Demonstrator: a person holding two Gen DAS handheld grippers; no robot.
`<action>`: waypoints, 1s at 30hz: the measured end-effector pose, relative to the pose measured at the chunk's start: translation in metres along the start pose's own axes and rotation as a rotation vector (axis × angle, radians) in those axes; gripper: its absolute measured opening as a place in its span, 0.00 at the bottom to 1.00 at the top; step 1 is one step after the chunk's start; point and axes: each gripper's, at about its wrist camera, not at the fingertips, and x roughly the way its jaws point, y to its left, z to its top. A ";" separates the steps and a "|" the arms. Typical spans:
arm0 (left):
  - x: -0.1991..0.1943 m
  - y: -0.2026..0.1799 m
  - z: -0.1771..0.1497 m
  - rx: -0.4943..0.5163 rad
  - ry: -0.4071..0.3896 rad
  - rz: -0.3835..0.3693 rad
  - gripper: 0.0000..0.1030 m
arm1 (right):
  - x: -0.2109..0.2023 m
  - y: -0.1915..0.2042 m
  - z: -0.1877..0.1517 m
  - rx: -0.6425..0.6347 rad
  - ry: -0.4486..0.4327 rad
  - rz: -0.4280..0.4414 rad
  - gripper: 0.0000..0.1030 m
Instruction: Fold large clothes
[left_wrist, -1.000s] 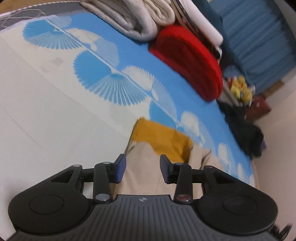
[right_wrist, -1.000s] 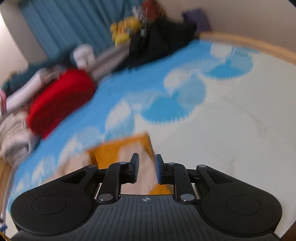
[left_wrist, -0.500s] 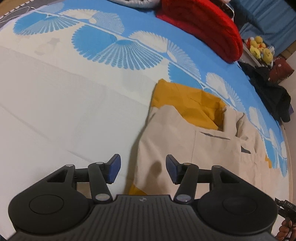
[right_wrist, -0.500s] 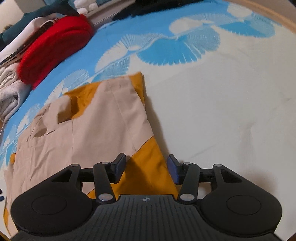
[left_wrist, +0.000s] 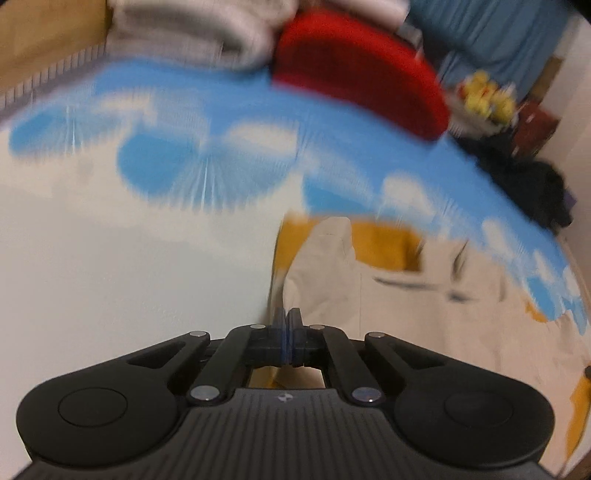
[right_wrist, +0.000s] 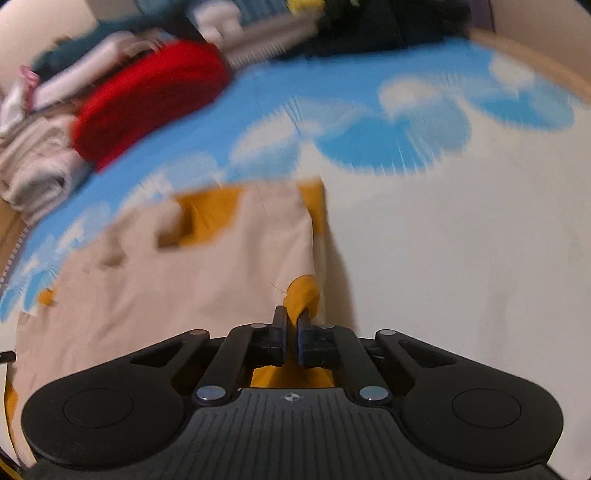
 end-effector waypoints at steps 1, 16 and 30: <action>-0.009 -0.002 0.004 0.006 -0.060 -0.007 0.00 | -0.008 0.004 0.003 -0.018 -0.043 -0.001 0.04; 0.038 -0.032 0.036 0.042 -0.189 0.116 0.00 | 0.028 0.033 0.039 -0.049 -0.261 -0.115 0.04; 0.081 0.012 0.034 -0.158 0.029 0.040 0.39 | 0.096 0.012 0.024 0.046 0.044 -0.215 0.26</action>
